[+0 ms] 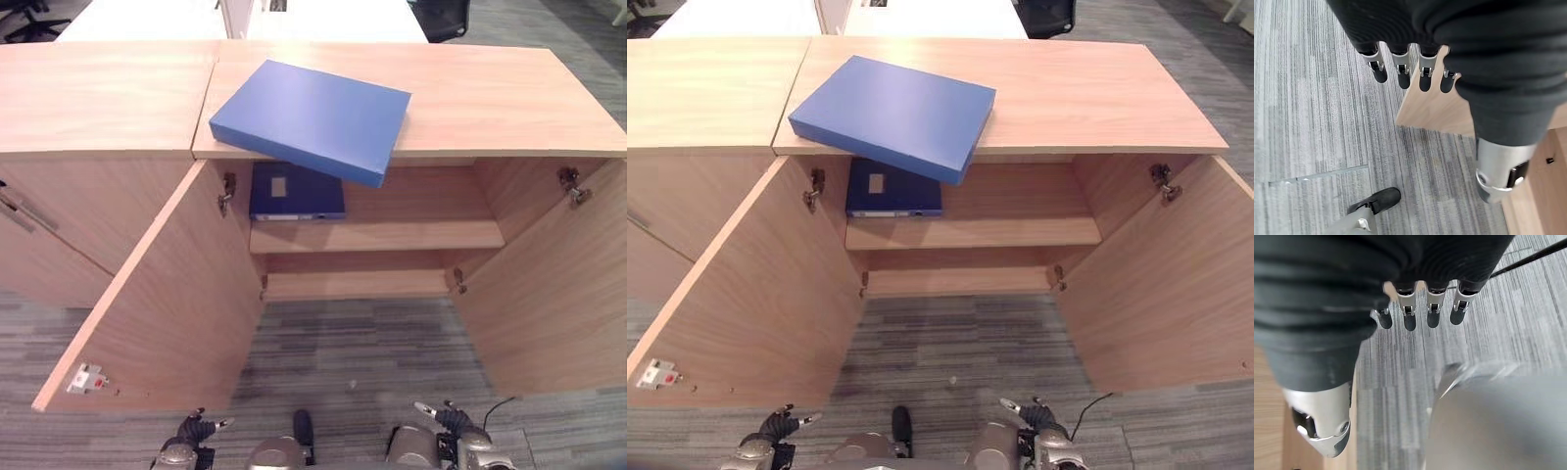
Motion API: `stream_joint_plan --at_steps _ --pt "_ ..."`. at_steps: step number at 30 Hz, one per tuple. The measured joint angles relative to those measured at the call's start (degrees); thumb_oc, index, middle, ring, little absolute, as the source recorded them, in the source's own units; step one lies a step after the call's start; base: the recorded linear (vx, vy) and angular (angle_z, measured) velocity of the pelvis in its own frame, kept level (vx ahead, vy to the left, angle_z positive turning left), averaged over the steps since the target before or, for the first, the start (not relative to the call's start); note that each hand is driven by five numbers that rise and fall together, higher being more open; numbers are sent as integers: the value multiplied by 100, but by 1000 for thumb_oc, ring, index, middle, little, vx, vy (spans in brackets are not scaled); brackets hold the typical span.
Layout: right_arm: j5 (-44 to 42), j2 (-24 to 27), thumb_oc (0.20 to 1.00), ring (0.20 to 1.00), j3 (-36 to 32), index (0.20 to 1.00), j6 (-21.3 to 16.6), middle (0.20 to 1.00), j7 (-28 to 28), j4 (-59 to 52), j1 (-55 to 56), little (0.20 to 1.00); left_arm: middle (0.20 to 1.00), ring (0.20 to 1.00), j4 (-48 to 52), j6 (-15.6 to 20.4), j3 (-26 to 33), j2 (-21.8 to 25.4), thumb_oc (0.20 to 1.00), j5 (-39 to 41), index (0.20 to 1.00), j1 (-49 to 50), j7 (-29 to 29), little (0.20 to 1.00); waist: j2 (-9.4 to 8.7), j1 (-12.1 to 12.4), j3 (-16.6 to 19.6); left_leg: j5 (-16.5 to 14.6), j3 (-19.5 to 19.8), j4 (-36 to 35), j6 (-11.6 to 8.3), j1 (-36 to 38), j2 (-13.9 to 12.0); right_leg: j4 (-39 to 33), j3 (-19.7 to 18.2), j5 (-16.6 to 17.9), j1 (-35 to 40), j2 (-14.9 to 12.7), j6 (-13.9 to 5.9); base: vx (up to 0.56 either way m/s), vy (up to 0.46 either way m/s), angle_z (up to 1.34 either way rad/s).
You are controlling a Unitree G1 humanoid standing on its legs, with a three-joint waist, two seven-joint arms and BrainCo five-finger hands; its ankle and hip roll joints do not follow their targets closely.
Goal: Put the empty folder in the office cabinet
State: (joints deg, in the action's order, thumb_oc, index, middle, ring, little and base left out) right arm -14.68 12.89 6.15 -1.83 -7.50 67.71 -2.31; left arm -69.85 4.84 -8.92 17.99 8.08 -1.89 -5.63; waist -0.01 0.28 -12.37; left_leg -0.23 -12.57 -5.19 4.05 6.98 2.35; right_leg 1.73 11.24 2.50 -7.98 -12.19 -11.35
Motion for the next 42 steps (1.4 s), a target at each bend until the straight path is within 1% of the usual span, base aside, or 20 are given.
stream_joint_plan --at_steps 2,5,7,9,11,12,13,19,20,22,25,30,31,34,36,37,38,39,40,42 --pt "0 -17 1000 1000 9 1000 4 1000 1 22 244 1000 1000 1000 90 13 1 -10 1000 0 1000 90 -2 1000 -80 -27 83 -81 102 -47 17 172 74 -64 -8 282 39 0 30 44 -56 41" --pt "4 -61 1000 1000 27 1000 17 1000 4 46 472 1000 1000 1000 186 16 -3 20 1000 -2 1000 304 -4 1000 -268 17 312 -196 237 12 -165 406 62 -121 -110 584 421 -25 304 69 -132 22" --pt "6 34 1000 1000 27 1000 46 1000 5 28 464 1000 1000 1000 183 14 -1 -146 1000 -8 1000 433 2 1000 -166 40 523 -212 199 15 -303 446 -108 -683 -89 780 748 250 557 36 -98 -10" --pt "10 161 1000 1000 30 1000 47 1000 7 -21 364 1000 1000 1000 189 10 -1 -312 1000 -62 1000 455 10 1000 -28 39 545 -200 198 161 -393 445 -228 -681 -83 719 822 355 657 29 -105 -6" --pt "11 224 1000 1000 30 1000 59 1000 7 -27 339 1000 1000 1000 234 18 0 -376 1000 -63 1000 429 9 1000 -7 54 568 -237 200 251 -479 400 -311 -681 -81 666 879 422 730 16 -96 1" --pt "14 290 1000 1000 46 1000 67 1000 8 -25 345 1000 1000 1000 245 20 -1 -421 1000 -66 1000 402 12 1000 116 41 649 -279 221 211 -544 442 -419 -682 -47 635 900 534 767 0 -108 8" --pt "14 314 1000 1000 46 1000 71 1000 9 -23 346 1000 1000 1000 246 21 0 -427 1000 -67 1000 351 12 1000 180 20 679 -343 250 187 -633 443 -499 -682 -3 627 900 610 780 -4 -108 13" --pt "18 288 1000 1000 51 1000 125 1000 59 48 420 1000 1000 1000 230 3 -4 -414 1000 -71 1000 306 7 1000 187 47 640 -320 357 64 -633 377 -684 -646 224 550 880 674 729 6 -109 11" --pt "18 282 1000 1000 55 1000 139 1000 71 57 448 1000 1000 1000 232 2 -3 -406 1000 -71 1000 386 5 1000 204 57 645 -295 339 52 -660 367 -761 -367 224 466 785 679 788 -5 -104 2" --pt "18 283 1000 1000 56 1000 135 1000 73 65 470 1000 1000 1000 159 -11 -6 -401 1000 -71 1000 500 8 1000 182 42 662 -263 364 41 -733 370 -832 27 213 105 695 571 715 -16 -117 3" --pt "19 370 1000 1000 80 1000 121 1000 70 38 451 1000 1000 1000 28 -18 -22 -467 1000 -71 1000 476 32 1000 356 41 624 -140 442 118 -898 344 -1029 -672 324 372 993 854 852 -16 -112 8" --pt "20 435 1000 1000 206 1000 117 1000 78 3 371 1000 1000 1000 40 -8 -16 -498 1000 -66 1000 407 34 1000 544 65 501 -62 525 342 -1056 285 -1129 -717 402 386 1091 969 901 -138 -144 11" --pt "25 358 1000 1000 346 1000 102 1000 119 -35 226 1000 1000 1000 35 8 -13 -417 1000 -57 1000 148 26 1000 308 65 425 13 685 1179 -1282 -421 -1051 -722 494 349 867 805 947 -116 -90 27" --pt "53 425 1000 1000 474 1000 72 1000 106 -22 18 1000 1000 1000 32 -5 -127 -483 1000 -60 1000 -30 49 1000 -38 190 67 130 741 1615 -1402 -714 -1021 -721 533 351 869 780 990 -39 -60 9" --pt "66 461 1000 1000 493 1000 57 1000 88 -19 -10 1000 1000 1000 24 -14 -298 -515 1000 -69 1000 -15 70 1000 -193 203 6 -36 632 1544 -1146 -687 -691 -720 506 333 729 688 983 30 22 -25" --pt "65 585 1000 1000 511 1000 48 1000 84 42 -140 1000 1000 1000 -1 -12 -320 -593 1000 -132 1000 21 73 1000 140 205 63 -363 676 1123 -654 -659 -550 -516 553 142 569 844 791 106 96 -52" --pt "72 458 1000 1000 501 1000 102 1000 105 197 -135 1000 1000 1000 47 4 -398 -460 1000 -243 1000 6 69 1000 251 268 77 -407 544 698 -486 -568 -743 1542 513 -524 60 835 1022 158 142 -23" --pt "74 333 1000 1000 495 1000 119 1000 113 204 -50 1000 1000 1000 49 0 -449 -356 1000 -278 1000 56 78 1000 53 213 165 -387 546 536 -515 -465 -617 1495 494 -823 227 737 863 141 125 5" --pt "75 264 1000 1000 468 1000 116 1000 126 222 4 1000 1000 1000 18 -3 -453 -279 1000 -343 1000 61 96 1000 -81 184 228 -233 525 433 -586 -385 -521 968 364 -935 519 725 1066 96 103 33" --pt "76 316 1000 1000 416 1000 109 1000 116 222 67 1000 1000 1000 1 -25 -459 -371 1000 -508 1000 219 157 1000 43 176 285 9 548 364 -608 -308 -653 431 390 -726 852 879 1002 54 104 3"
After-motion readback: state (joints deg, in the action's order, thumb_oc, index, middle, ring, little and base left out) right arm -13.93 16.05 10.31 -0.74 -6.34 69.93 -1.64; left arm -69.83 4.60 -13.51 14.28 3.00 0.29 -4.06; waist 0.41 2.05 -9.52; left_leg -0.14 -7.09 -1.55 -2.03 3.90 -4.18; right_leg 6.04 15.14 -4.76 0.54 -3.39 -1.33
